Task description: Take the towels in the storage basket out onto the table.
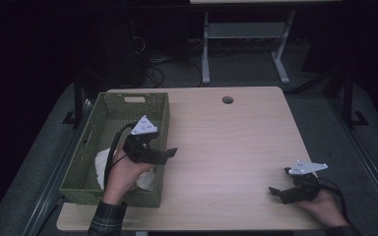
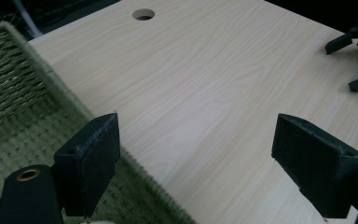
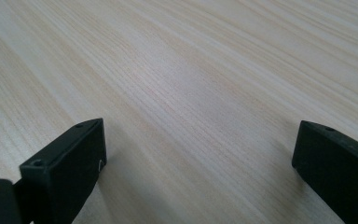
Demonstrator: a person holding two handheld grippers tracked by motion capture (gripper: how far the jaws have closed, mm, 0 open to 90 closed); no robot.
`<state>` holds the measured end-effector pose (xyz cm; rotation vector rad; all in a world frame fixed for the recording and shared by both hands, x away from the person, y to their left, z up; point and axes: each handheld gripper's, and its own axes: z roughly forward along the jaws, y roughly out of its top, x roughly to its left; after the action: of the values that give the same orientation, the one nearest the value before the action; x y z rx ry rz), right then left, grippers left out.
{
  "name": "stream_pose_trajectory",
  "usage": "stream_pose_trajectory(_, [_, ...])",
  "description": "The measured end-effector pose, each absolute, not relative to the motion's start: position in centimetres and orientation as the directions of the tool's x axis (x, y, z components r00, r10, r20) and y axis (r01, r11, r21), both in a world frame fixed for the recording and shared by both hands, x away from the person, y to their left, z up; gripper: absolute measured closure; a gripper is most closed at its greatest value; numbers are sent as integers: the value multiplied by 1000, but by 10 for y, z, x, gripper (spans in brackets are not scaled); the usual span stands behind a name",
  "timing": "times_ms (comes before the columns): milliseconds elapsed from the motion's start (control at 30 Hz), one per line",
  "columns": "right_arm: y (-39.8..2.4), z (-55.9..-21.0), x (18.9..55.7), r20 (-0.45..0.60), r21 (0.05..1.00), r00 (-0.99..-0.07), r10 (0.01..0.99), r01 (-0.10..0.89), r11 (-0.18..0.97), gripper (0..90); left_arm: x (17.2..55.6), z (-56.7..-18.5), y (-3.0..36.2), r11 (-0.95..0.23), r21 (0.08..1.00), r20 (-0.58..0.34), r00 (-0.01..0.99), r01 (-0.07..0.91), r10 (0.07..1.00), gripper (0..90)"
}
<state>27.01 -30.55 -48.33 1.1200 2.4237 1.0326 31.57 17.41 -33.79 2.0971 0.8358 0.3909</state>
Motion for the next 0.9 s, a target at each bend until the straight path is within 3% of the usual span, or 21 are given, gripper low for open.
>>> stream_pose_trajectory(467, [-306,-483,270,42,706,-662,748,550,446,25,316,-343,211,-393,801,-20,676,452,737,147])
stream_pose_trajectory(900, [-306,-483,270,43,705,-662,749,551,447,25,320,-355,238,-422,774,20,648,472,762,151])
